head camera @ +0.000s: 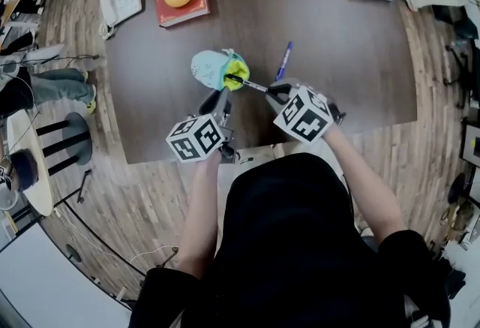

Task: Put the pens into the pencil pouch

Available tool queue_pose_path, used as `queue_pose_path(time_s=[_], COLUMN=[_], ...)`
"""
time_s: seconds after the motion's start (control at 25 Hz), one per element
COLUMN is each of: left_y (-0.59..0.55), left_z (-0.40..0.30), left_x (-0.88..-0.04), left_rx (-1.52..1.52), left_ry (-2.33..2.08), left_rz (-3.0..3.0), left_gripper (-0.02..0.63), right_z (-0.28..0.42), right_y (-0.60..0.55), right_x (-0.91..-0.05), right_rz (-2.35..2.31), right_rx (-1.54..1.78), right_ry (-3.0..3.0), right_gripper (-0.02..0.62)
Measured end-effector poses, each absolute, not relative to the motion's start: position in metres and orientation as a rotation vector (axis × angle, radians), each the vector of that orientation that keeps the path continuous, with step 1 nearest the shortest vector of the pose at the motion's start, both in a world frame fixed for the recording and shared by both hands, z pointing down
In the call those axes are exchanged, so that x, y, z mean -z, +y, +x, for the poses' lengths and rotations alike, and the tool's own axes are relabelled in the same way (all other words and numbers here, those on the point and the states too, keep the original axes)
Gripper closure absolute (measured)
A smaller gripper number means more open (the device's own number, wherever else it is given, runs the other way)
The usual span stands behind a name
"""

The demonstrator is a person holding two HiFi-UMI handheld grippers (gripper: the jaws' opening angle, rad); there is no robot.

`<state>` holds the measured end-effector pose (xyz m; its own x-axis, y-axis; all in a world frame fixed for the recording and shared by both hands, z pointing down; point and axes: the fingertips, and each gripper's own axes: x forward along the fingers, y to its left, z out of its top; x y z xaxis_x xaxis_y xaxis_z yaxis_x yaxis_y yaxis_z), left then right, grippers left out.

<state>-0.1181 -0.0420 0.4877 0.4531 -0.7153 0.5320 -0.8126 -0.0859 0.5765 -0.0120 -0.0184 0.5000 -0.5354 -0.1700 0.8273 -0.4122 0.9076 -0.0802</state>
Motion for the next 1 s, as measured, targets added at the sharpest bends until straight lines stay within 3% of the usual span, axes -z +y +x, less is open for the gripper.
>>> queue_pose_path(time_s=[1.0], left_y=[-0.032], left_z=[-0.119], left_x=[-0.502], left_rx=[-0.170], left_ry=[-1.263], left_rz=[1.822], left_gripper=[0.548], right_z=[-0.045], right_y=[-0.024], right_x=[-0.529], right_rz=[0.283], right_rx=[-0.338], right_ry=[-2.003], right_gripper=[0.548])
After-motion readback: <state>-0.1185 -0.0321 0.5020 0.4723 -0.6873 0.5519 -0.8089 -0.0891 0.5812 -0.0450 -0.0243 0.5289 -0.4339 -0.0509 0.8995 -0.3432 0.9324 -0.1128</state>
